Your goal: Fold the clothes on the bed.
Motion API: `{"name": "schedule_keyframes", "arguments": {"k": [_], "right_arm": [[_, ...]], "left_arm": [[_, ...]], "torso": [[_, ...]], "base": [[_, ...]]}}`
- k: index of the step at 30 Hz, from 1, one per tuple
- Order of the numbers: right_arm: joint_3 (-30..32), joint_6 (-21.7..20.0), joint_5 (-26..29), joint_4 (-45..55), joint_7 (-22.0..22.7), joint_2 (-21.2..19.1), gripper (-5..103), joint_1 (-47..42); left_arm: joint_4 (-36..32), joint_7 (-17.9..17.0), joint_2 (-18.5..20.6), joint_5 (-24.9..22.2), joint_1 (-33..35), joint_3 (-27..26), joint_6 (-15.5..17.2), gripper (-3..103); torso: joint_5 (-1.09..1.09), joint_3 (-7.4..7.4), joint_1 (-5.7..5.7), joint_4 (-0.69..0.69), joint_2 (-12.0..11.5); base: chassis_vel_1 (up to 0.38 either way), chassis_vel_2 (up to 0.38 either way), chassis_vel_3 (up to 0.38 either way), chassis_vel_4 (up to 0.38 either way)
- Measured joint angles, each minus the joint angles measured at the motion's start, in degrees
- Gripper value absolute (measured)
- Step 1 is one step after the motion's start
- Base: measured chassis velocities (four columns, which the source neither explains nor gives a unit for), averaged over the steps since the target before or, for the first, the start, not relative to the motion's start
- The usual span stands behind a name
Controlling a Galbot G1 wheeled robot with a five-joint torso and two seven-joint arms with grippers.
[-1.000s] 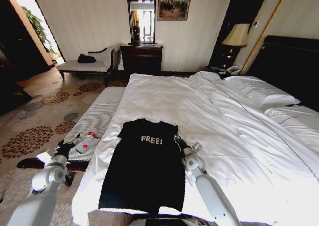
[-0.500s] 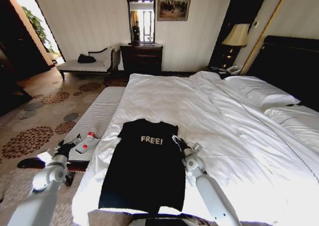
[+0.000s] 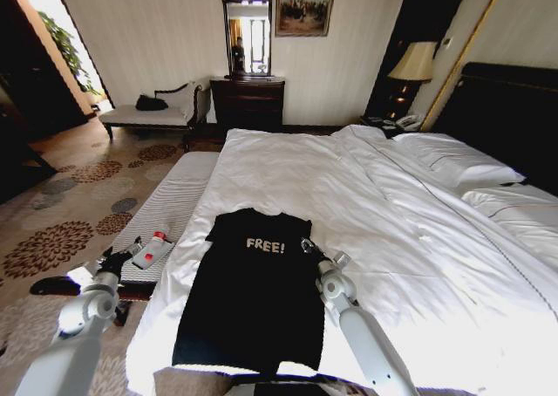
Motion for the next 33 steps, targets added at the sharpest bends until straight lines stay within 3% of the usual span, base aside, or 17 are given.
{"name": "schedule_keyframes", "arguments": {"k": [1,5,10,21,33], "right_arm": [[0.00,0.01,0.00,-0.08,0.00,0.00,33,0.02],[-0.02,0.04,0.01,-0.13,-0.02,0.02,12,0.00],[0.20,0.22,0.10,0.22,-0.01,-0.04,1,-0.10],[0.76,-1.25,-1.66,5.79,2.65,-3.15,0,-0.77],[1.54,-1.57,-1.66,5.27,3.16,-5.53,0,-0.51]], "left_arm": [[0.03,0.01,0.00,0.00,-0.01,0.00,-0.01,100],[0.14,0.01,-0.15,0.03,-0.21,0.24,-0.03,100],[0.15,0.00,-0.23,0.12,-0.36,0.36,-0.04,100],[-0.45,-0.11,-0.40,0.23,-0.11,0.27,-0.04,100],[-1.18,-0.25,-0.66,0.38,0.12,0.26,0.00,100]], "torso": [[0.00,0.00,0.00,0.00,0.00],[0.00,0.00,0.00,0.00,0.00],[0.00,0.00,0.00,0.00,0.00],[0.00,0.00,0.00,0.00,0.00],[0.01,0.00,0.00,0.00,0.00]], "base": [[0.000,0.000,0.000,0.000],[0.000,0.000,0.000,0.000],[0.000,0.000,0.000,0.000],[0.000,0.000,0.000,0.000],[0.000,0.000,0.000,0.000]]}}
